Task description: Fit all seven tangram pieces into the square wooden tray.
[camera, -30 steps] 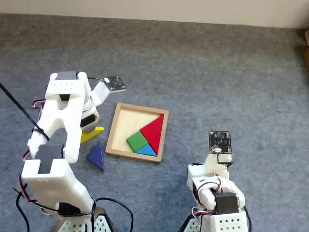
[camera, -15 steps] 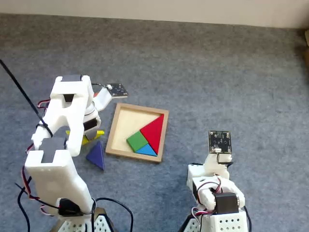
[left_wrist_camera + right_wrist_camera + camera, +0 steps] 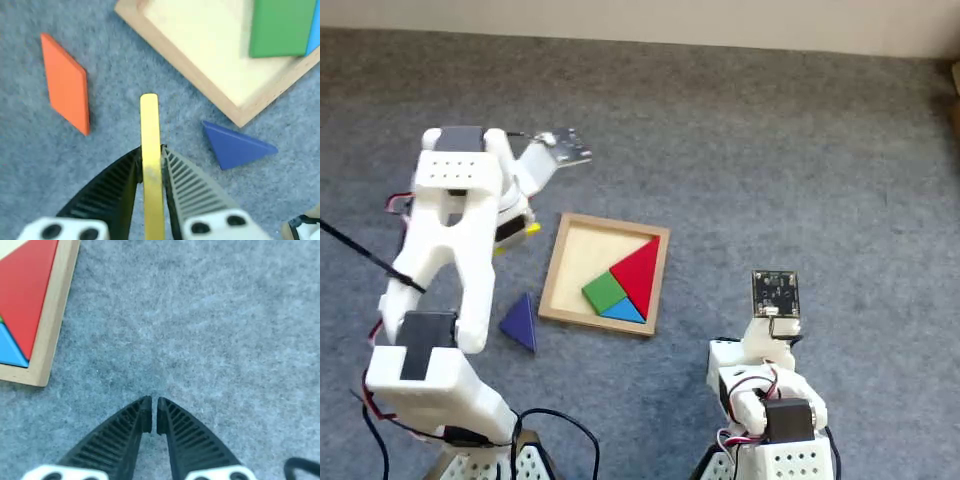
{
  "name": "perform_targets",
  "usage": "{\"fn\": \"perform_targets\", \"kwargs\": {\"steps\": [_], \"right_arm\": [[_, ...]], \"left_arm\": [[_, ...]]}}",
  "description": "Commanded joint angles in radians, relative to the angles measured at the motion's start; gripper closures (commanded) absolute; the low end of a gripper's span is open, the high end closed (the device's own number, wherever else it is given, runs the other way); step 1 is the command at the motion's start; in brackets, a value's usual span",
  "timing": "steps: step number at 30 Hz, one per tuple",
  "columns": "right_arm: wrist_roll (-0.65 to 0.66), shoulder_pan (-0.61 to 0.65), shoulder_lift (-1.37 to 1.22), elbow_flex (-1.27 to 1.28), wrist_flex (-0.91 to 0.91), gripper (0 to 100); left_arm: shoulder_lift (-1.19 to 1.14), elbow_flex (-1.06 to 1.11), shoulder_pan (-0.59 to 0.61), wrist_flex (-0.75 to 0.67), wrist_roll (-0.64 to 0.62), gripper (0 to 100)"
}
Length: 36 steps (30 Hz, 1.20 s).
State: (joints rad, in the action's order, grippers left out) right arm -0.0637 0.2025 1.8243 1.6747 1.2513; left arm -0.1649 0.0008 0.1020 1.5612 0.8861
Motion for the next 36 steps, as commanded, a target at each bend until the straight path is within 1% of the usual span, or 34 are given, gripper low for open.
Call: {"fn": "perform_targets", "kwargs": {"steps": [1, 2, 5, 9, 13, 18, 22, 25, 29, 31, 34, 36], "right_arm": [[-0.006, -0.010, 0.022, 0.136, 0.007, 96.4], [-0.006, -0.010, 0.022, 0.136, 0.007, 96.4], [-0.006, -0.010, 0.022, 0.136, 0.007, 96.4], [-0.006, -0.010, 0.022, 0.136, 0.007, 96.4], [-0.006, -0.010, 0.022, 0.136, 0.007, 96.4], [-0.006, -0.010, 0.022, 0.136, 0.007, 96.4], [-0.006, -0.010, 0.022, 0.136, 0.007, 96.4], [-0.006, -0.010, 0.022, 0.136, 0.007, 96.4], [-0.006, -0.010, 0.022, 0.136, 0.007, 96.4], [-0.006, -0.010, 0.022, 0.136, 0.007, 96.4], [-0.006, -0.010, 0.022, 0.136, 0.007, 96.4], [-0.006, -0.010, 0.022, 0.136, 0.007, 96.4]], "left_arm": [[0.054, -0.094, -0.099, 0.026, -0.017, 99], [0.054, -0.104, -0.120, 0.031, -0.020, 99], [0.053, -0.128, -0.193, 0.020, -0.089, 99], [0.035, -0.130, -0.298, 0.020, -0.129, 99], [-0.054, -0.199, -0.354, 0.020, -0.180, 99], [-0.234, -0.397, -0.377, 0.032, -0.221, 99], [-0.367, -0.553, -0.404, 0.114, -0.238, 99], [-0.458, -0.656, -0.423, 0.137, -0.269, 99], [-0.556, -0.723, -0.455, 0.150, -0.276, 99], [-0.590, -0.748, -0.461, 0.149, -0.302, 99], [-0.625, -0.774, -0.464, 0.147, -0.305, 99], [-0.641, -0.789, -0.463, 0.144, -0.304, 94]]}}
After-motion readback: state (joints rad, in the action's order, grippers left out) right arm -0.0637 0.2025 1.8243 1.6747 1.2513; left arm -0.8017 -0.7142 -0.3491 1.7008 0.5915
